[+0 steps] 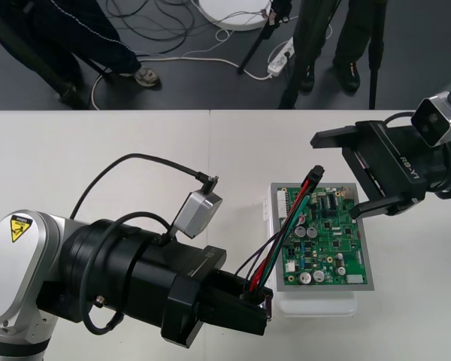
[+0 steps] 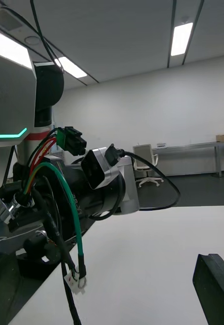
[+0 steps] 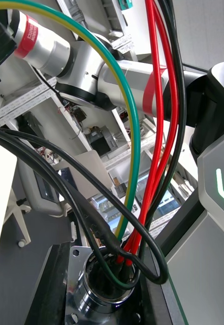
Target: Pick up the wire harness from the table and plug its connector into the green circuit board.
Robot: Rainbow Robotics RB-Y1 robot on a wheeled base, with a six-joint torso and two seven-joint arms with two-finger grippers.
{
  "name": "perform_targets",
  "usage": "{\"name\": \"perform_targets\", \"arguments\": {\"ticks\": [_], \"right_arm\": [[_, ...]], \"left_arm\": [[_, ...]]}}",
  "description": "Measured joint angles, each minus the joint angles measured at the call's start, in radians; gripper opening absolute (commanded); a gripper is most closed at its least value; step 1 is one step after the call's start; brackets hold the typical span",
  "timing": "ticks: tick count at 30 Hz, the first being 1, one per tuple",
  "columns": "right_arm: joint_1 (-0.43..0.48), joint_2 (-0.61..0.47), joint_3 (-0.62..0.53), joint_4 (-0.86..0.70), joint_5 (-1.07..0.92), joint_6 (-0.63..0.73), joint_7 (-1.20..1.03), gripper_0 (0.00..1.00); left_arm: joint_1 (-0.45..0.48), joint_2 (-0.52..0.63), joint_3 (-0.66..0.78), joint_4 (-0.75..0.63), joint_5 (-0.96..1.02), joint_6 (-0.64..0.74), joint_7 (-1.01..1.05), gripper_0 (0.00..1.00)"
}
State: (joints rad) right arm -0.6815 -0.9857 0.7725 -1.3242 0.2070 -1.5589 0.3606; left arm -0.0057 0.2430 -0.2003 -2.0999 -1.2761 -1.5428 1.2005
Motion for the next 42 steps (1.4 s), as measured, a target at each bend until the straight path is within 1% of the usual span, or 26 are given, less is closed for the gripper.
{"name": "perform_targets", "arguments": {"ticks": [7, 22, 29, 37, 42], "right_arm": [[-0.005, 0.016, 0.0, -0.047, 0.0, 0.0, -0.11, 1.0], [-0.016, 0.04, 0.0, -0.128, -0.044, 0.0, -0.115, 1.0], [-0.016, 0.068, 0.0, -0.142, -0.057, 0.001, -0.176, 1.0], [-0.017, 0.069, 0.0, -0.18, -0.059, 0.005, -0.182, 1.0], [-0.017, 0.069, 0.0, -0.185, -0.063, 0.005, -0.234, 1.0]], "left_arm": [[0.0, 0.0, 0.0, 0.0, 0.0, 0.0, 0.0, 0.0], [0.0, 0.0, 0.0, 0.0, 0.0, 0.0, -0.001, 0.0], [0.0, 0.0, 0.0, 0.0, 0.0, 0.0, -0.001, 0.0], [0.0, 0.0, 0.0, 0.0, 0.0, 0.0, -0.001, 0.0], [0.0, 0.0, 0.0, 0.0, 0.0, 0.0, -0.001, 0.01]]}}
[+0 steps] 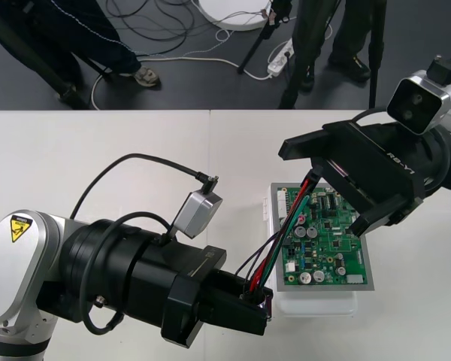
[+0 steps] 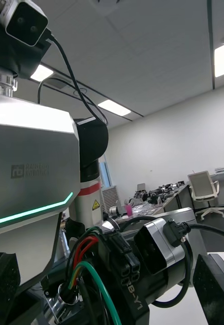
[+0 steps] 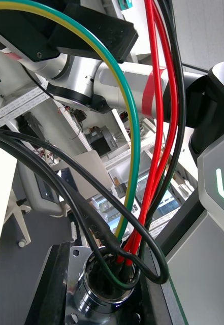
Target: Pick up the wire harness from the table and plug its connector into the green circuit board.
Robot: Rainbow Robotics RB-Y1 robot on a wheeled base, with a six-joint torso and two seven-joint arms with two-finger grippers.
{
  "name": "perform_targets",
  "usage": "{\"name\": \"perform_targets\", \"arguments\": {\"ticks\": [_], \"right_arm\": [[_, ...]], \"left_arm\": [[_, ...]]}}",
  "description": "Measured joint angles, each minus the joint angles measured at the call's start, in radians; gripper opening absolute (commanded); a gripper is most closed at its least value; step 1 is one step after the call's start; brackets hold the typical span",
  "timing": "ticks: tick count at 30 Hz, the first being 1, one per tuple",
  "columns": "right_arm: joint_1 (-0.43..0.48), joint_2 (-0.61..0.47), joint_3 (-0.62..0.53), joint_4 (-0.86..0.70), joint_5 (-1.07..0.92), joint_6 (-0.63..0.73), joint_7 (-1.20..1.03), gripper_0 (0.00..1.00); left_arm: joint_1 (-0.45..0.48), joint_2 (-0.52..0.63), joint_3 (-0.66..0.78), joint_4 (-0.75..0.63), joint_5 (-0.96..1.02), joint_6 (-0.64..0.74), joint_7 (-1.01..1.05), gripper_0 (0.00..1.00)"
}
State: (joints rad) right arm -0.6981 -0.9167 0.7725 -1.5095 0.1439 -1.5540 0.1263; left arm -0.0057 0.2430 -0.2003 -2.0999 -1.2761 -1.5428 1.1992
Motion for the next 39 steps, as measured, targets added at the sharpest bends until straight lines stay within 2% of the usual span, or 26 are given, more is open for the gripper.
{"name": "perform_targets", "arguments": {"ticks": [24, 25, 26, 27, 39], "right_arm": [[0.0, 0.0, 0.0, -0.044, -0.025, -0.001, -0.001, 1.0], [0.0, 0.0, 0.0, -0.044, -0.025, -0.001, -0.001, 0.64], [0.0, 0.0, 0.0, -0.044, -0.025, -0.001, -0.001, 0.09], [0.0, 0.0, 0.0, -0.044, -0.025, -0.001, -0.001, 0.0], [0.0, 0.0, 0.0, -0.049, -0.025, -0.001, -0.001, 0.0]], "left_arm": [[0.0, 0.0, 0.0, 0.0, 0.0, 0.0, -0.006, 0.0], [0.0, 0.0, 0.0, 0.0, 0.0, 0.0, -0.007, 0.0], [0.0, 0.0, 0.0, 0.0, 0.0, 0.0, -0.01, 0.0], [0.0, 0.0, 0.0, 0.0, 0.0, 0.0, -0.013, 0.0], [0.0, 0.0, 0.0, 0.0, -0.002, 0.0, -0.02, 0.01]]}}
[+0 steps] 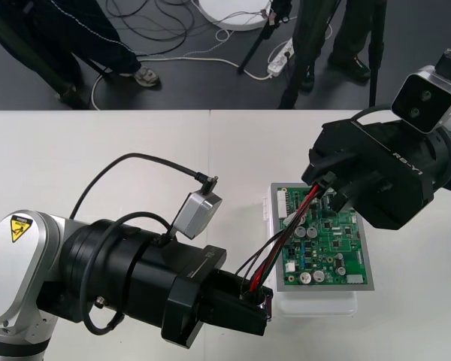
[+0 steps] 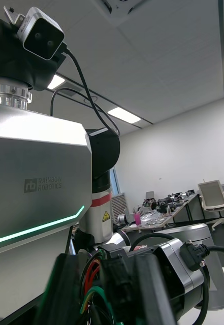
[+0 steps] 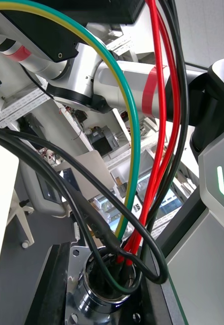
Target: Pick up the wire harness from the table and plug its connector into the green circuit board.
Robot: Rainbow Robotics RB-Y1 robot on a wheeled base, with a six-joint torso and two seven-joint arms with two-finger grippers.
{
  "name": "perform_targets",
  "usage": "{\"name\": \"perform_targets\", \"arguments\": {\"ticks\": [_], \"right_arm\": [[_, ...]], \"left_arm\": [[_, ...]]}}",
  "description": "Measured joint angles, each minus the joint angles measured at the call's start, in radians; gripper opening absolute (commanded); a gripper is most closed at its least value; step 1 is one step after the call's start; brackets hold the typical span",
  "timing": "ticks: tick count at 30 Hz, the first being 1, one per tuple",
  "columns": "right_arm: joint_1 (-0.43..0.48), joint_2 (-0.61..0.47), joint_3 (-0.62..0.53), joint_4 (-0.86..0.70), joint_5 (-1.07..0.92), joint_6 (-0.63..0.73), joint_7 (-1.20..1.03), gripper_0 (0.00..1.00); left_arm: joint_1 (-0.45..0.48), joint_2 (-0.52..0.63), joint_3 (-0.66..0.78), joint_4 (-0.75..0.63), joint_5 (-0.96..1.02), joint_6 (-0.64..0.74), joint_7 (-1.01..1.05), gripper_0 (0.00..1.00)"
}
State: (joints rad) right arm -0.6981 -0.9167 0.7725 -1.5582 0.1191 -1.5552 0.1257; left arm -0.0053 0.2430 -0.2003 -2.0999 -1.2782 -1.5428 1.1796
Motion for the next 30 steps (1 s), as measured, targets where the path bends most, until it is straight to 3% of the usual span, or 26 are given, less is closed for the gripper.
{"name": "perform_targets", "arguments": {"ticks": [17, 18, 19, 20, 22, 30], "right_arm": [[0.0, -0.001, 0.0, -0.001, 0.0, -0.004, 0.0, 0.0], [0.0, -0.001, 0.0, -0.001, 0.0, -0.004, 0.0, 0.0], [0.0, -0.001, 0.0, -0.001, 0.0, -0.004, 0.0, 0.0], [0.0, -0.001, 0.0, -0.001, 0.0, -0.004, 0.0, 0.0], [0.0, -0.001, 0.0, -0.001, 0.0, -0.004, 0.0, 0.0], [0.001, -0.003, 0.0, -0.001, 0.0, -0.004, 0.0, 0.0]], "left_arm": [[0.0, 0.0, 0.0, 0.0, -0.001, 0.0, -0.001, 0.02], [0.0, 0.0, 0.0, 0.0, -0.001, 0.0, -0.001, 0.36], [0.0, 0.0, 0.0, 0.0, -0.001, 0.0, -0.001, 0.63], [0.0, 0.0, 0.0, 0.0, -0.002, 0.0, -0.001, 0.81], [0.0, 0.0, 0.0, 0.0, -0.002, 0.0, -0.001, 1.0], [0.0, 0.0, 0.0, 0.0, -0.005, 0.0, -0.002, 1.0]]}}
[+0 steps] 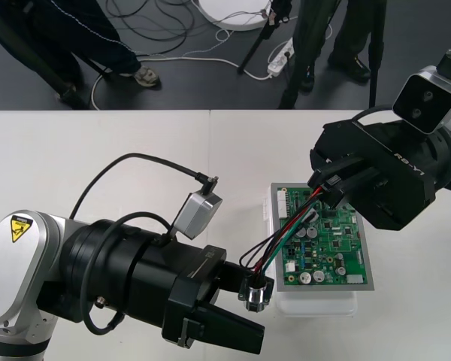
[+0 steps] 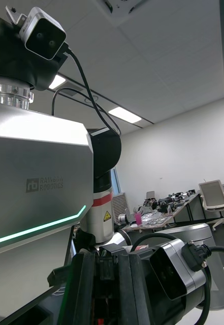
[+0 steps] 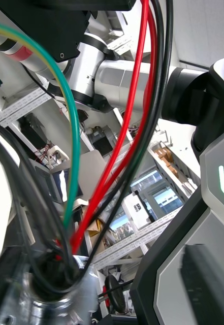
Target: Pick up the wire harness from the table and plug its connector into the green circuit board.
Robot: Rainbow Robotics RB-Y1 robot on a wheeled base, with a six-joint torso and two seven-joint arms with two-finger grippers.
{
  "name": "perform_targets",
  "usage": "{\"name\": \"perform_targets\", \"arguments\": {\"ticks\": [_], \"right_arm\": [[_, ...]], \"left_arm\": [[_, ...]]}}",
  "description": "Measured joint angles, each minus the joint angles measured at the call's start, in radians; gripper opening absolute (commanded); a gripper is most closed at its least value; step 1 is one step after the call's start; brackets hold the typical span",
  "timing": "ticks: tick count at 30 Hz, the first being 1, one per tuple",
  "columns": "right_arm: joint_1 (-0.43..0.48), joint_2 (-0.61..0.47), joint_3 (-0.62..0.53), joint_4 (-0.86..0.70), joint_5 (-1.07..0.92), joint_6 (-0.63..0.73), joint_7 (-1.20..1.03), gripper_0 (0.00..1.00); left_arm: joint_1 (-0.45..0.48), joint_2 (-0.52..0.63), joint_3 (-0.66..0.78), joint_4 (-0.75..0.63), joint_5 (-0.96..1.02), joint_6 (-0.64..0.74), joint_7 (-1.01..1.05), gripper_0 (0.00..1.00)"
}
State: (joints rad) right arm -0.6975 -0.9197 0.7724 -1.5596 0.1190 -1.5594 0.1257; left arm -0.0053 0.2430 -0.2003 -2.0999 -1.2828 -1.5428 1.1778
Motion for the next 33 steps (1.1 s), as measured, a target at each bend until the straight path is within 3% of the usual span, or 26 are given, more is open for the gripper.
{"name": "perform_targets", "arguments": {"ticks": [19, 33], "right_arm": [[0.043, -0.044, -0.038, -0.005, -0.003, 0.0, 0.0, 0.0], [0.246, -0.163, -0.235, -0.083, -0.004, 0.0, 0.0, 0.0]], "left_arm": [[0.0, 0.0, 0.0, 0.0, -0.01, 0.004, -0.046, 1.0], [-0.008, 0.014, 0.085, 0.0, -0.011, 0.027, -0.076, 1.0]]}}
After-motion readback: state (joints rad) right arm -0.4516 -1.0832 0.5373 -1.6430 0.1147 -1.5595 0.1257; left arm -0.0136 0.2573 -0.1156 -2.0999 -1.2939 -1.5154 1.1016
